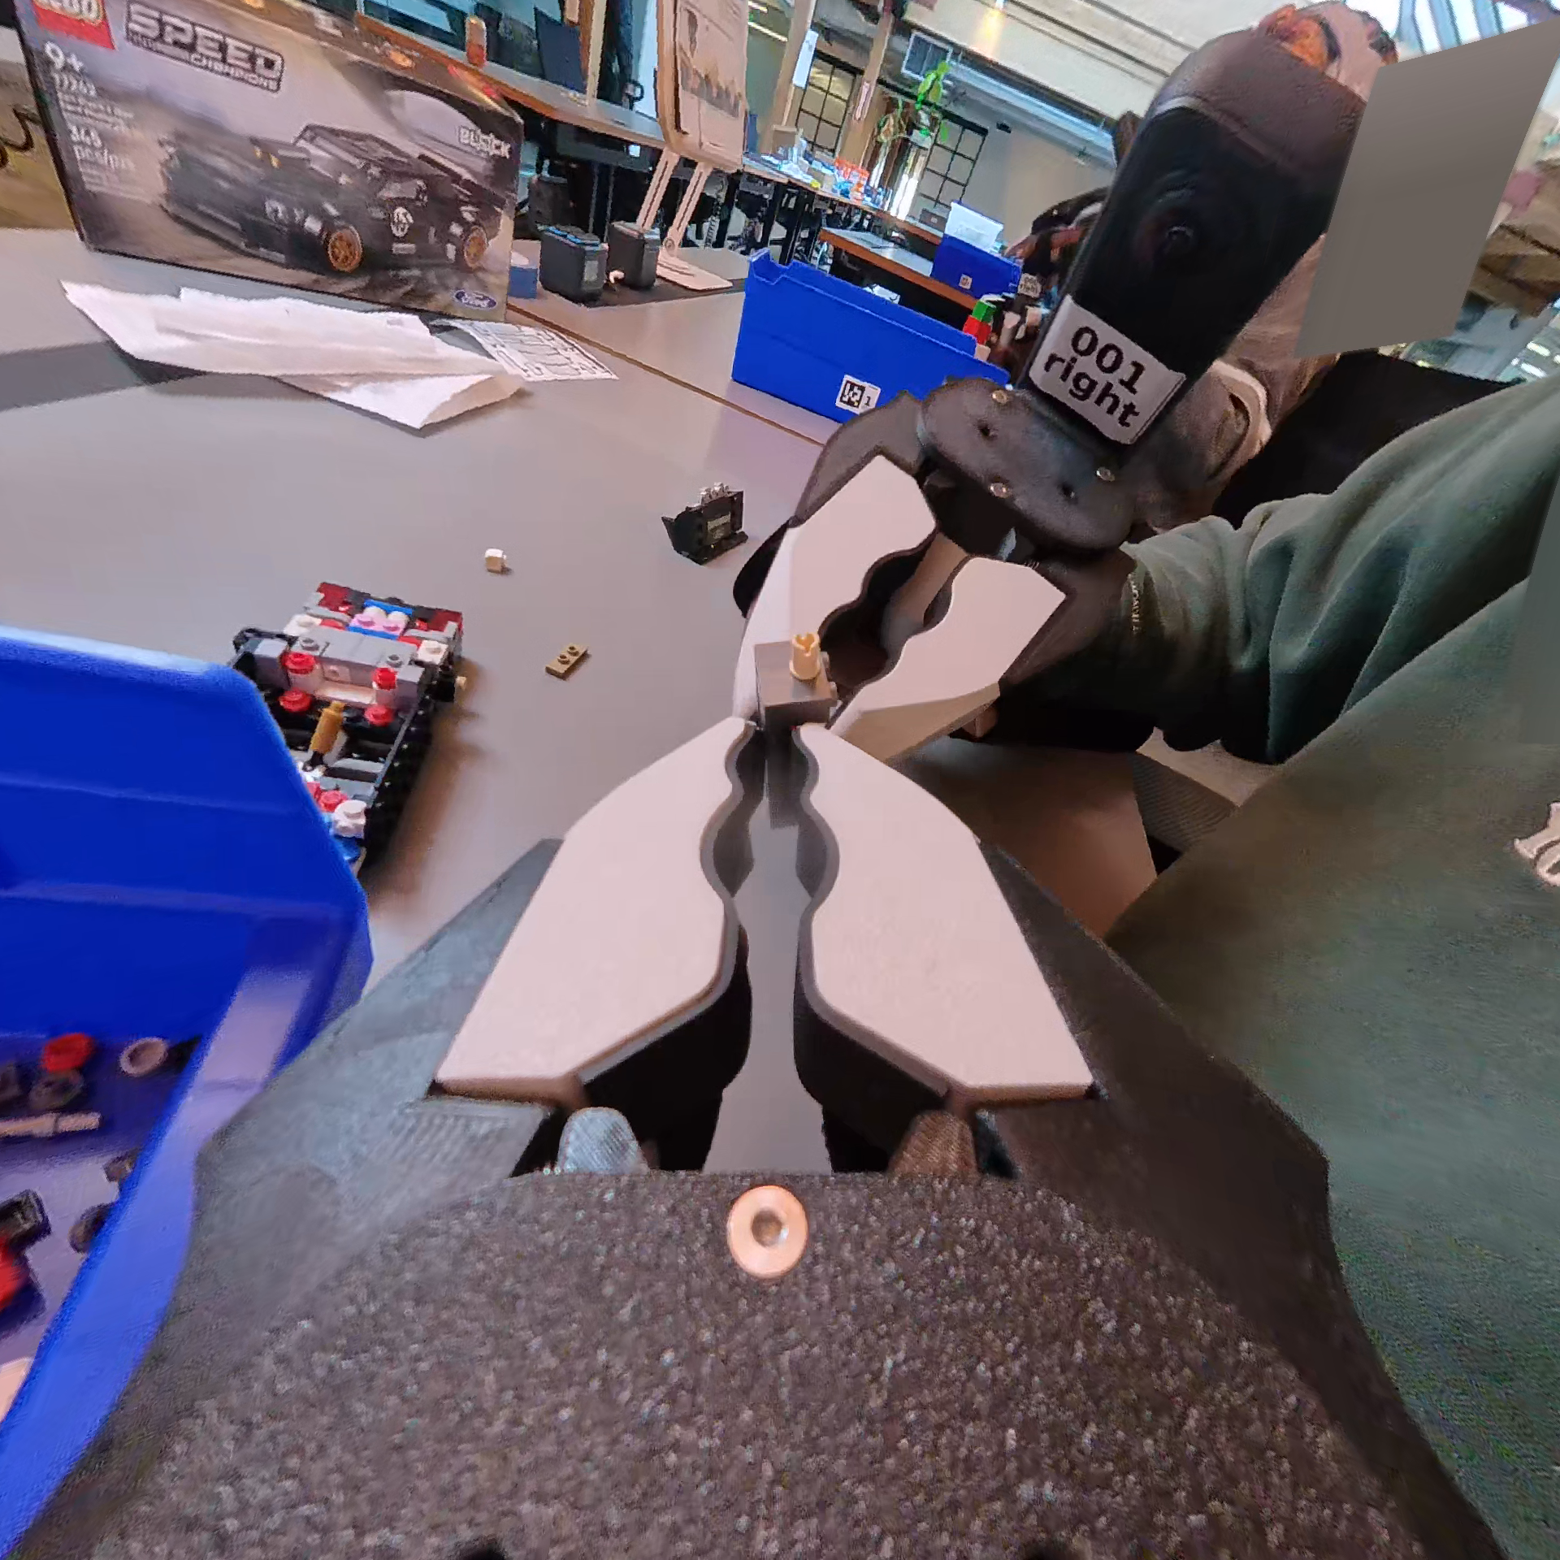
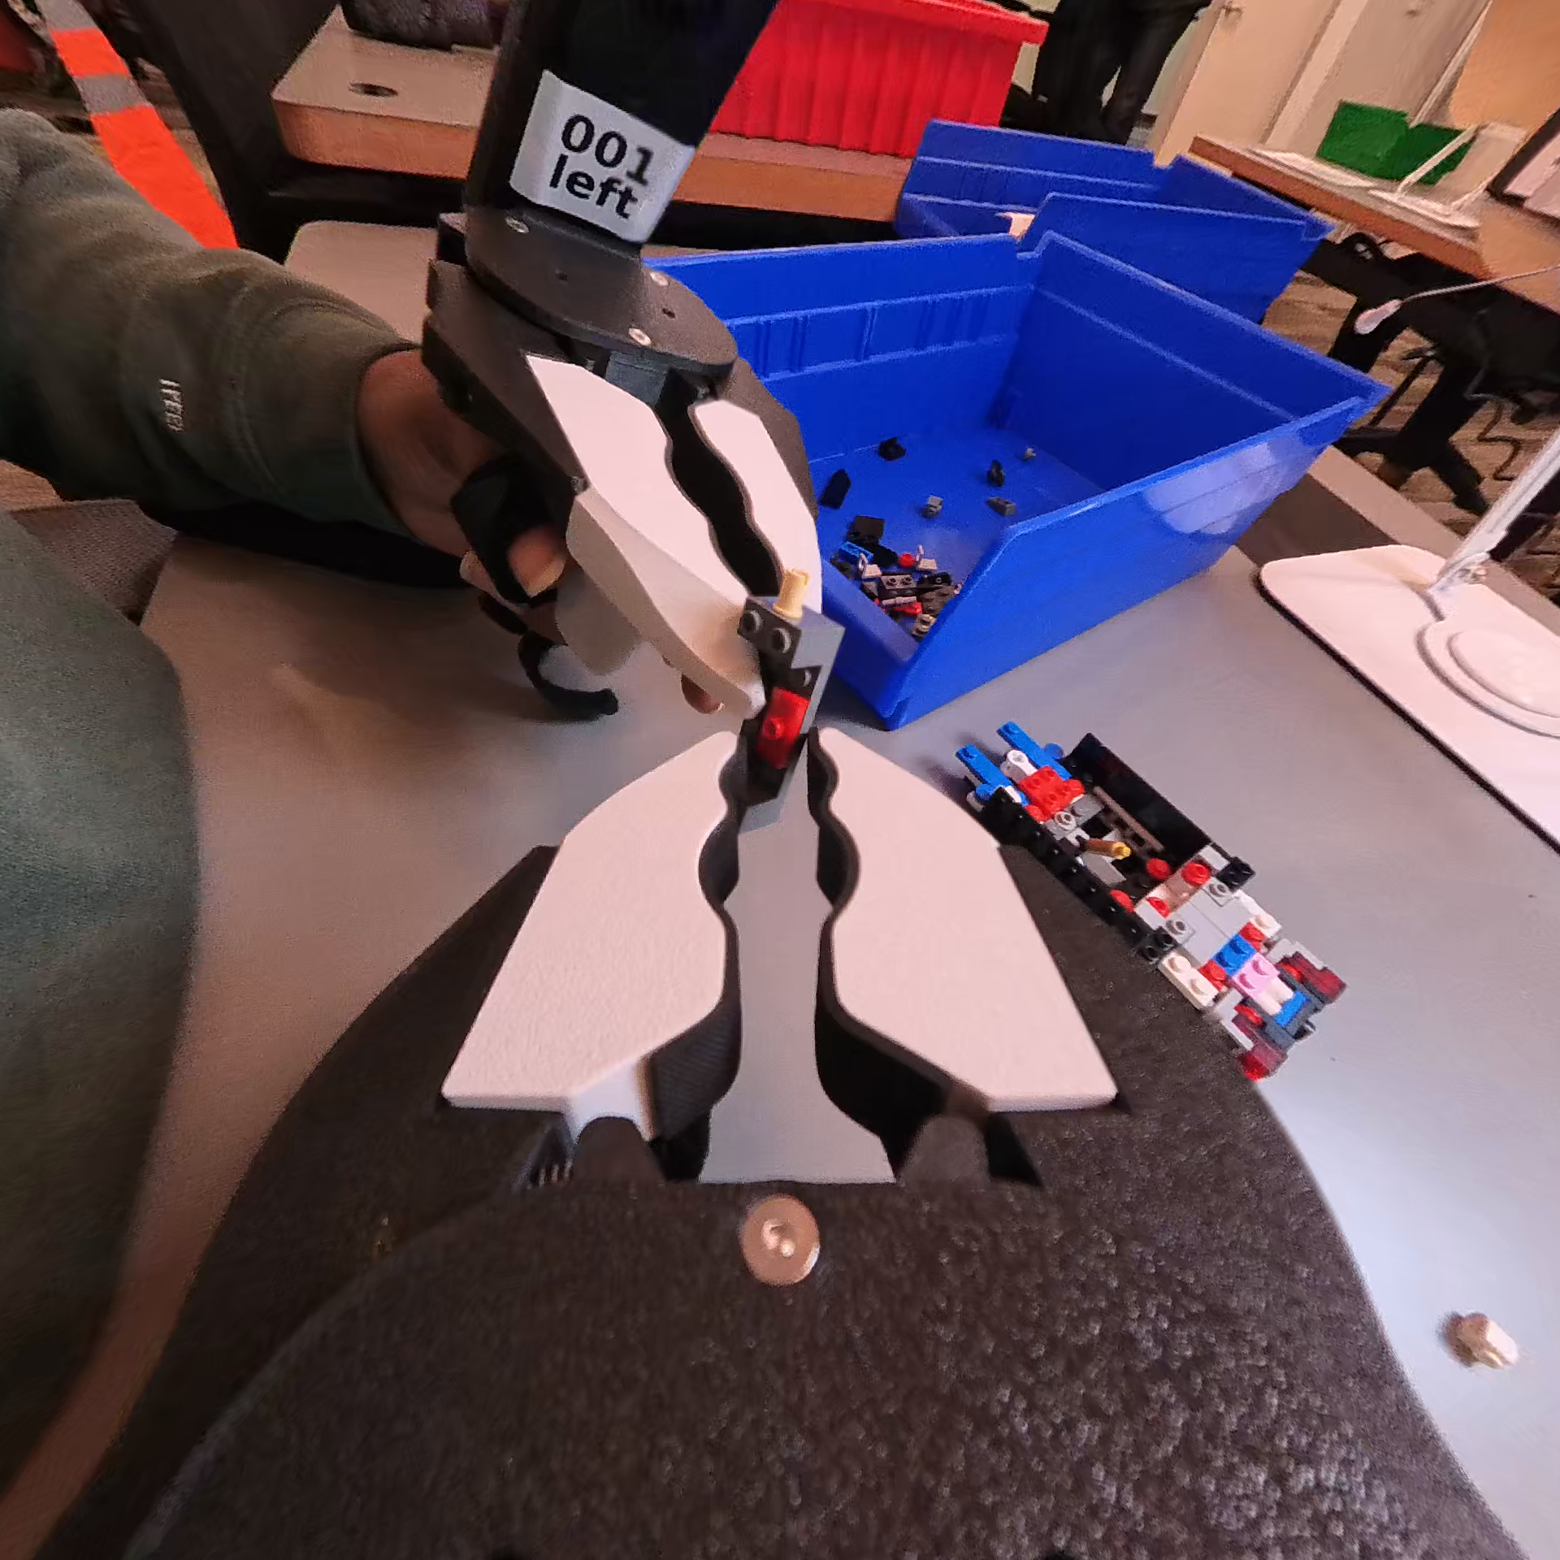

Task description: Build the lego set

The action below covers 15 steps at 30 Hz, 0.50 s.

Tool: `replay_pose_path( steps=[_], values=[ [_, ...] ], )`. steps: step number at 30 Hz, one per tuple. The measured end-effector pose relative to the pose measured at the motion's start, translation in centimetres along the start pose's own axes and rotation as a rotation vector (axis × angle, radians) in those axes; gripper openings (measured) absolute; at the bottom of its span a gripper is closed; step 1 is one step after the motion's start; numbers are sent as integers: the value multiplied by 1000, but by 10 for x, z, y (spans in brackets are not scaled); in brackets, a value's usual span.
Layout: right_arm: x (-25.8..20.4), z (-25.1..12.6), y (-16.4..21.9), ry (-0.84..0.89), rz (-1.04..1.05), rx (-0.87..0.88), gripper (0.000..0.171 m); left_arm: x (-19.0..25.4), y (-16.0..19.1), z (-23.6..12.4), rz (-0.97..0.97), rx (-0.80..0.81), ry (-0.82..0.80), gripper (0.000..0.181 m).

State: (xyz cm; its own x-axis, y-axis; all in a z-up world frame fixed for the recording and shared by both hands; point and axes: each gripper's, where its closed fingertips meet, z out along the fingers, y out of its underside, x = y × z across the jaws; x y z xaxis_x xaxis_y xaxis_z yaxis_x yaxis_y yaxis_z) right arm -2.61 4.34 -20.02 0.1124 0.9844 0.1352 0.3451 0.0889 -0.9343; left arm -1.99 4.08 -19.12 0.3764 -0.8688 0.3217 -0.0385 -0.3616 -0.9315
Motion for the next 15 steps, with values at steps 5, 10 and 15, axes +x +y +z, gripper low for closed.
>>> replay_pose_path(
  steps=[5, 10, 15],
  values=[
    [4, 0, 0, 39, -5, -10, 12, -4, 0, 1, -61, 7, -16, 6],
    [12, 5, 3, 190, -83, -64, 12, -12, 1, 3, -130, 25, -78, 6],
    [16, 7, 5, 246, -152, -115, 10, -17, 2, 3, -138, 33, -125, 6]
  ],
)
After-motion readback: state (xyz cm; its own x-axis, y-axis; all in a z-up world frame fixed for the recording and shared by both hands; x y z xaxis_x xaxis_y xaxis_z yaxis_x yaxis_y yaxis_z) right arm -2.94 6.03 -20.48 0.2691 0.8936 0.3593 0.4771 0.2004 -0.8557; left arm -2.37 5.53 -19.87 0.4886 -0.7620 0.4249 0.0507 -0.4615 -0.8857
